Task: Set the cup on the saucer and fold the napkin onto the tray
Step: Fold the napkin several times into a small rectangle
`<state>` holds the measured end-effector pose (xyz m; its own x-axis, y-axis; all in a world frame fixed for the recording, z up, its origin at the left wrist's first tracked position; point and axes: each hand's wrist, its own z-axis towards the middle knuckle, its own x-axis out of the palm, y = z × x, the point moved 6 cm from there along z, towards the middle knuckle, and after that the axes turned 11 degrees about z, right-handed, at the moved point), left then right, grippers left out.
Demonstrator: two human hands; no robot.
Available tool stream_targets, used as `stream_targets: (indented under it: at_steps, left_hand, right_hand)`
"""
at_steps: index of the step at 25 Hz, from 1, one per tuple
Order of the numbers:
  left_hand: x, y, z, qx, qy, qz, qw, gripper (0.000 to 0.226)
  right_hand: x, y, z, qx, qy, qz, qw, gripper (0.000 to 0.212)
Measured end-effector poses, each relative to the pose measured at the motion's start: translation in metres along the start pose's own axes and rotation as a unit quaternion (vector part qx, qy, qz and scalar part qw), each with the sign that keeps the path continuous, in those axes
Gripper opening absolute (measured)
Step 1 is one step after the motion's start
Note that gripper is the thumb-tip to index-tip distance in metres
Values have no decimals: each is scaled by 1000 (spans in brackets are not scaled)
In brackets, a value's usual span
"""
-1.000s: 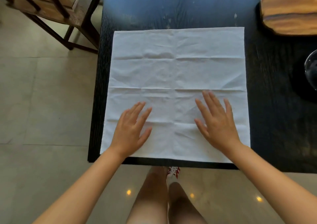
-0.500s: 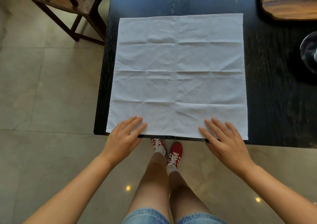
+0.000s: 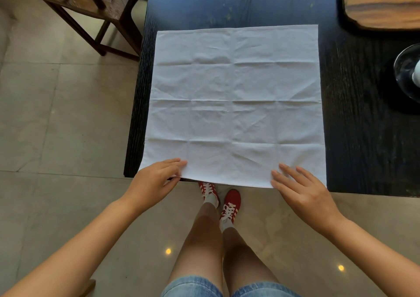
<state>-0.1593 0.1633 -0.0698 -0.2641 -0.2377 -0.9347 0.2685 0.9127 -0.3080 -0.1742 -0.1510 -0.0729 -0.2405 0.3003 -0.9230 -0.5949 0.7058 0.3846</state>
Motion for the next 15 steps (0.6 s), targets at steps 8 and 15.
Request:
stream_targets:
  at_steps: [8, 15]
  left_hand:
    - [-32, 14, 29, -76, 293, -165, 939, 13]
    - [-114, 41, 135, -69, 121, -96, 986, 10]
  right_hand:
    - [-49, -23, 34, 221, 148, 265, 927, 12]
    - [-119, -79, 149, 183, 47, 193, 963, 14]
